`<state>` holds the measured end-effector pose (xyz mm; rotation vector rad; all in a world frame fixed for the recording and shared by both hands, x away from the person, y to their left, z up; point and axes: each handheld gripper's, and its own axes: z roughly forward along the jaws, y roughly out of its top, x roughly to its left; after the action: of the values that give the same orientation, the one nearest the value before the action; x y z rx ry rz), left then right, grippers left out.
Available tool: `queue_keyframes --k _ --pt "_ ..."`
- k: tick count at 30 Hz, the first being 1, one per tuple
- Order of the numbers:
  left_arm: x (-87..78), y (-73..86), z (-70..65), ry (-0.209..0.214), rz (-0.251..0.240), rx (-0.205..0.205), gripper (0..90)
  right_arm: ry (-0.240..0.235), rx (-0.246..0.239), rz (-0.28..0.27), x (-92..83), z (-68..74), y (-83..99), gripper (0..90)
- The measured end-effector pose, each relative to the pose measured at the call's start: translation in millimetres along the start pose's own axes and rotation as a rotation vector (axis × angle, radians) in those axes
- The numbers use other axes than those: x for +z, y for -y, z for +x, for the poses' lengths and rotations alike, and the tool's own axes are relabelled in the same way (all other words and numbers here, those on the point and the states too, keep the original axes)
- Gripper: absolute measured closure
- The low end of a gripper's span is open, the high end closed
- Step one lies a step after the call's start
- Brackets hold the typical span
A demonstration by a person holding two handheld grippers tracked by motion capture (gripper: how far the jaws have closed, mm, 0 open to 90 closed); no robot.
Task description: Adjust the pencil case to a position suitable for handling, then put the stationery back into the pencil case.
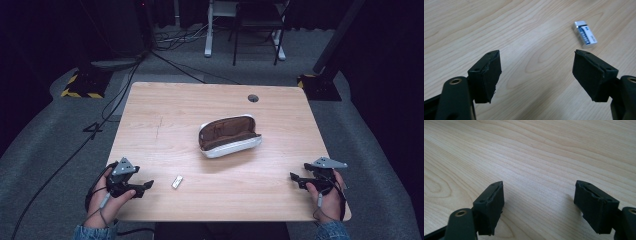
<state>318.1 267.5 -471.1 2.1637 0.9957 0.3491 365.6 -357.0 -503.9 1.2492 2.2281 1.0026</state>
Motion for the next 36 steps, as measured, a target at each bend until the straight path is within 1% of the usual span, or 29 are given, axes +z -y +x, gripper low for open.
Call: queue_keyframes --k 6,9,11,13,14,15,16,18,19,22,24,25,26,29,30,31,32,33,34,36 --pt "4.4 -12.1 -16.7 0.043 -0.01 0.029 23.7 0.0 -0.001 0.0 0.0 0.0 0.0 24.9" --pt "8.2 -16.1 -23.4 0.056 -0.008 0.05 24.1 0.0 -0.001 0.0 0.0 0.0 0.0 24.9" --pt "12.1 -20.5 -30.5 0.084 -0.011 0.067 24.2 0.0 -0.001 0.0 0.0 0.1 0.0 24.9" --pt "13.9 -23.1 -34.9 0.1 -0.023 0.071 24.4 0.0 -0.001 0.0 0.0 0.1 0.0 24.9" --pt "13.9 -23.1 -34.9 0.1 -0.023 0.071 24.5 0.0 -0.001 0.0 0.0 0.1 0.0 24.9" --pt "15.1 -23.8 -37.2 0.111 -0.029 0.068 24.5 0.002 -0.001 -0.001 0.1 0.2 0.0 24.9" --pt "16.5 -24.5 -40.1 0.124 -0.028 0.067 24.7 0.001 -0.001 0.0 0.0 0.1 0.0 24.9" --pt "20.5 -26.2 -44.8 0.134 -0.027 0.073 25.3 0.0 -0.001 0.0 0.0 0.0 0.0 24.9" --pt "22.4 -27.2 -46.4 0.135 -0.025 0.085 25.7 0.001 -0.001 0.0 0.0 0.1 0.0 24.9" --pt "30.7 -28.5 -53.3 0.147 -0.015 0.092 26.4 0.001 -0.001 0.0 0.0 0.1 0.0 24.9" --pt "35.7 -28.9 -56.4 0.151 -0.011 0.094 27.0 0.001 -0.001 0.0 0.0 0.1 0.0 24.9" --pt "35.7 -28.9 -56.4 0.151 -0.011 0.094 27.4 0.001 -0.001 0.0 0.0 0.1 0.0 24.9" --pt "39.2 -28.8 -58.7 0.155 -0.009 0.083 27.4 0.001 -0.001 0.0 0.0 0.1 0.0 24.9" --pt "46.4 -28.7 -60.9 0.148 0.005 0.094 28.9 0.002 -0.001 -0.001 0.1 0.2 0.0 24.9" --pt "52.1 -27.5 -61.9 0.148 0.01 0.086 30.0 0.002 -0.001 -0.001 0.1 0.2 0.0 24.9" --pt "52.1 -27.5 -61.9 0.148 0.01 0.086 30.8 0.002 -0.001 -0.001 0.1 0.2 0.0 24.9" --pt "56.9 -26.0 -61.5 0.131 0.014 0.081 31.5 0.001 -0.002 0.0 0.0 0.1 0.0 24.9" --pt "56.9 -26.0 -61.5 0.131 0.014 0.081 31.8 0.001 -0.002 0.0 0.0 0.1 0.0 24.9" --pt "59.2 -25.1 -61.1 0.122 0.019 0.074 31.8 0.001 -0.001 0.0 0.0 0.1 0.0 24.9" --pt "62.6 -23.6 -60.4 0.104 0.02 0.073 33.8 0.002 -0.001 -0.001 0.1 0.2 0.1 24.9"
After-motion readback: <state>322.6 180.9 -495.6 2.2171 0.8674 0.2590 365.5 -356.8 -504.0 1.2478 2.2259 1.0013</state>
